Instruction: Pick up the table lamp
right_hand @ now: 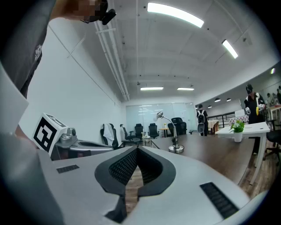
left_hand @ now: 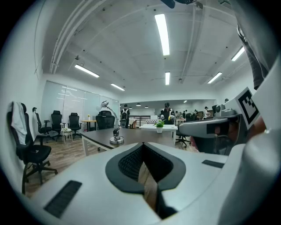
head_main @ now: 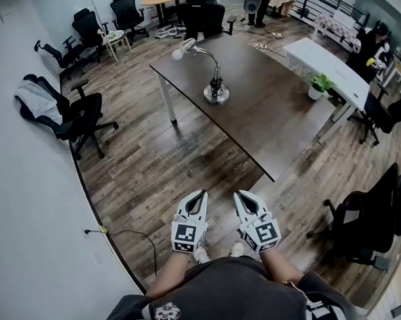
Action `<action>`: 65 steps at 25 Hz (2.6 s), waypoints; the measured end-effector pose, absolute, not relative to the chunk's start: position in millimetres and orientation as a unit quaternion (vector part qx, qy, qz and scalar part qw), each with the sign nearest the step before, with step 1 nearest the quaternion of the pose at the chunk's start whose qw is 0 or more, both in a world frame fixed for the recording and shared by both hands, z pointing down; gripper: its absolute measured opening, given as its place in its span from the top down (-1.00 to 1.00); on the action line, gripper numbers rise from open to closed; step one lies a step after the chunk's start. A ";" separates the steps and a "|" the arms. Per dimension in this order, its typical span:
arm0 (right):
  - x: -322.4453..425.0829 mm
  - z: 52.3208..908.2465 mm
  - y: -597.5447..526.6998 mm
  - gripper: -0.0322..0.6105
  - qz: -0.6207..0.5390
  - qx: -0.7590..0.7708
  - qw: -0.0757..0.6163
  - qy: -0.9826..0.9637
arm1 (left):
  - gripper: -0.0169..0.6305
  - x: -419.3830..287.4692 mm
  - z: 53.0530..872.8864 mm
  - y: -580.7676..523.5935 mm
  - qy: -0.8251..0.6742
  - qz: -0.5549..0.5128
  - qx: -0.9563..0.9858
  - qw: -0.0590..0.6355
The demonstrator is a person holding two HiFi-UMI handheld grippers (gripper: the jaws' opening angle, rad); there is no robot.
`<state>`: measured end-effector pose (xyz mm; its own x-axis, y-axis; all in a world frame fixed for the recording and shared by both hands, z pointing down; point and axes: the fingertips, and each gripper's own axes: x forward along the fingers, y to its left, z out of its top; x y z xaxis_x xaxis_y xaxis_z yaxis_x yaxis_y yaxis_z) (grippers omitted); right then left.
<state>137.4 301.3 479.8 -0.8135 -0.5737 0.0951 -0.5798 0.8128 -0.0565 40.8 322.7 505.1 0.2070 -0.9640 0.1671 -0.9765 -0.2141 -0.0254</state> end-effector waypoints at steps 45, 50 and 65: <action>78.6 468.5 287.8 0.81 0.004 0.308 0.036 -0.951 | 0.92 -7.3 502.1 314.6 -0.606 0.075 0.791 0.027; 78.9 467.6 245.5 0.81 0.004 0.297 0.033 -0.954 | 0.92 0.7 498.6 275.6 -0.607 0.091 0.789 0.015; 88.7 474.7 171.5 0.81 0.014 0.256 0.025 -0.966 | 0.92 6.5 495.2 191.8 -0.635 0.100 0.765 0.024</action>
